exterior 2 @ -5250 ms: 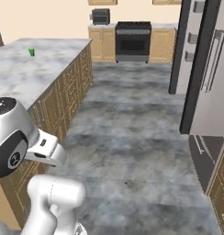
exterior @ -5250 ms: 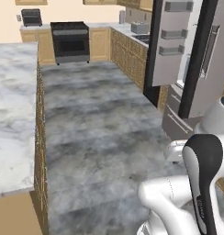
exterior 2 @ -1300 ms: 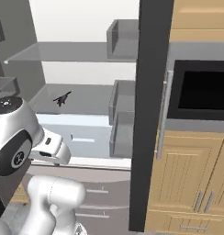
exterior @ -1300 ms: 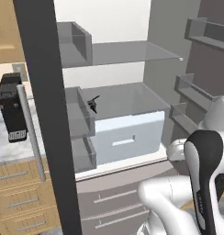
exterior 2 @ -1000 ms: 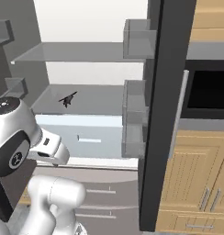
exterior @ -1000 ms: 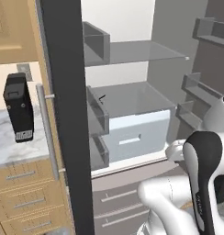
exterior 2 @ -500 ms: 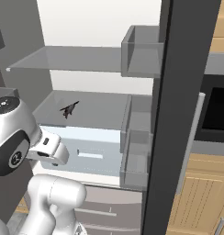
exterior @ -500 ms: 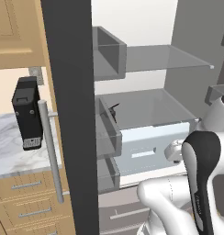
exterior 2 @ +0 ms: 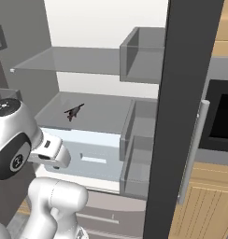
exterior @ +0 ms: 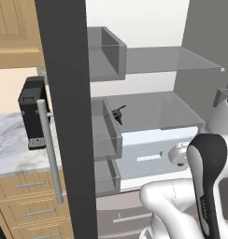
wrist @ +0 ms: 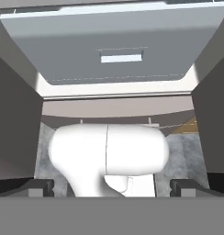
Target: Gather the mushroom and bell pepper from the fridge and place them on a tray on the dining counter. Then gather the fishs from the fridge and place them on the other tray.
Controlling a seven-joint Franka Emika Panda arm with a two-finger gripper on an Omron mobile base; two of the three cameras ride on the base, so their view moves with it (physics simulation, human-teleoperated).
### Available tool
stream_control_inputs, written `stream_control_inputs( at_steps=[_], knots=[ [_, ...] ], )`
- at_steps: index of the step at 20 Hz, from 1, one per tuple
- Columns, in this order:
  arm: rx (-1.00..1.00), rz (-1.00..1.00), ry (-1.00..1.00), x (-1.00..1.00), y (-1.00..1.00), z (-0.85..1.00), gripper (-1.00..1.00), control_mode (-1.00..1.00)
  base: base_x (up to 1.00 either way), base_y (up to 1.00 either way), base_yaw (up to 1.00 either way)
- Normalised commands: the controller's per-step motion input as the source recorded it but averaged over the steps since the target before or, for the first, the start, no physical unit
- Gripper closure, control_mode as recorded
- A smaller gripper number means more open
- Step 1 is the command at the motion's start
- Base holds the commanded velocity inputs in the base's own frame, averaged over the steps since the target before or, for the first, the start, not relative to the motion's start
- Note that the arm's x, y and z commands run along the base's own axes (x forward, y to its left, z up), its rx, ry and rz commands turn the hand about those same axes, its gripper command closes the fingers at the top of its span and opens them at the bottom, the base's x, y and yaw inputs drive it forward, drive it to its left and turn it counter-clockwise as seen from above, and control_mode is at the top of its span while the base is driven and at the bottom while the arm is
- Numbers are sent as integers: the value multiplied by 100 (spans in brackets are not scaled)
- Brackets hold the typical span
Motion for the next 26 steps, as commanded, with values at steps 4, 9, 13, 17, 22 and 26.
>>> stream_control_inputs(
  at_steps=[4,9,13,17,22,26],
  knots=[
    [0,0,0,0,0,0,-100,100,19,0,3],
    [2,0,-22,18,1,3,-100,-100,4,0,1],
    [0,5,-38,19,21,27,-100,-100,0,0,0],
    [0,1,-25,64,24,22,-100,-100,0,0,0],
    [0,0,-21,73,13,0,-100,-100,0,0,0],
    [1,0,-17,76,5,0,-100,-100,0,0,0]
  ],
)
